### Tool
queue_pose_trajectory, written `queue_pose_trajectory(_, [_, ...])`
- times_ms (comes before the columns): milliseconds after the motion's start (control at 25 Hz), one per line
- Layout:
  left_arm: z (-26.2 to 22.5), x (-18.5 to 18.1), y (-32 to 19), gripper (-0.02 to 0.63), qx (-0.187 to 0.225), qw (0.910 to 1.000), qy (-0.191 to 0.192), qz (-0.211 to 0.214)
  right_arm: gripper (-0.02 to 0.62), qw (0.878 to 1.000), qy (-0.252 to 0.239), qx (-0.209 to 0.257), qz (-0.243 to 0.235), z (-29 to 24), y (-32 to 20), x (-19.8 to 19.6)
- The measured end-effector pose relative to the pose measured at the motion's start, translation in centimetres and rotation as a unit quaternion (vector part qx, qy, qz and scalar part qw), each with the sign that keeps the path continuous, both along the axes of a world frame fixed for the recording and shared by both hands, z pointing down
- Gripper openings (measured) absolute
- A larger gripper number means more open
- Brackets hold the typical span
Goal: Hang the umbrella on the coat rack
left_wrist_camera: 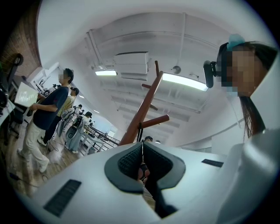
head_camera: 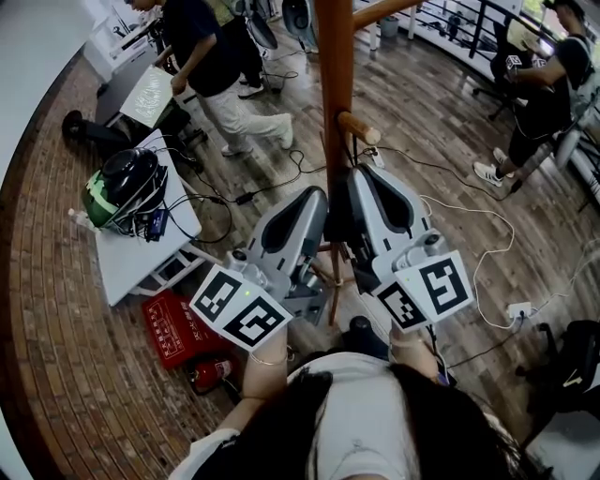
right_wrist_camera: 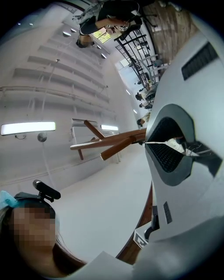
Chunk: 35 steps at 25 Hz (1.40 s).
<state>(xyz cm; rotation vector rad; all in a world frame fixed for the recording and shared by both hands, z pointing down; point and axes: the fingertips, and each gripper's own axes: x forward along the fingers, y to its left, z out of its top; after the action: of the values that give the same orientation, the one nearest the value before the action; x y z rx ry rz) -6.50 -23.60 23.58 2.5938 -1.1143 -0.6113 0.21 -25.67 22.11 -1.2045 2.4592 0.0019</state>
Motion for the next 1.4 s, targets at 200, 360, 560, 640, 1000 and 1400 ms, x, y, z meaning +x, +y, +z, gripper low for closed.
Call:
queue_pose_trajectory(200, [0.0, -0.2, 1.6, 0.012, 0.003, 1.0, -0.002, 0.008, 0.035, 1.0, 0.001, 0.0, 0.012, -0.1, 1.7, 0.1])
queue_pose_trajectory(360, [0.2, -0.3, 3.1, 0.012, 0.002, 0.9999, 0.0, 0.017, 0.035, 1.0, 0.009, -0.005, 0.021, 0.3, 3.2, 0.0])
queue_pose_trajectory(560, [0.6, -0.6, 4.9, 0.012, -0.003, 0.9996, 0.007, 0.028, 0.035, 0.999, 0.016, -0.011, 0.031, 1.0, 5.1, -0.4])
queue_pose_trajectory(640, [0.7, -0.7, 5.6, 0.012, -0.003, 0.9995, 0.006, 0.03, 0.035, 0.999, 0.018, -0.011, 0.036, 1.1, 5.9, -0.3])
queue_pose_trajectory(1000, [1.0, -1.1, 8.3, 0.012, -0.004, 0.9991, 0.011, 0.041, 0.035, 0.998, 0.029, -0.018, 0.057, 1.7, 8.8, -0.4])
queue_pose_trajectory(1400, [1.4, -1.7, 11.3, 0.012, -0.005, 0.9985, 0.018, 0.051, 0.035, 0.996, 0.038, -0.02, 0.072, 2.1, 12.2, -0.7])
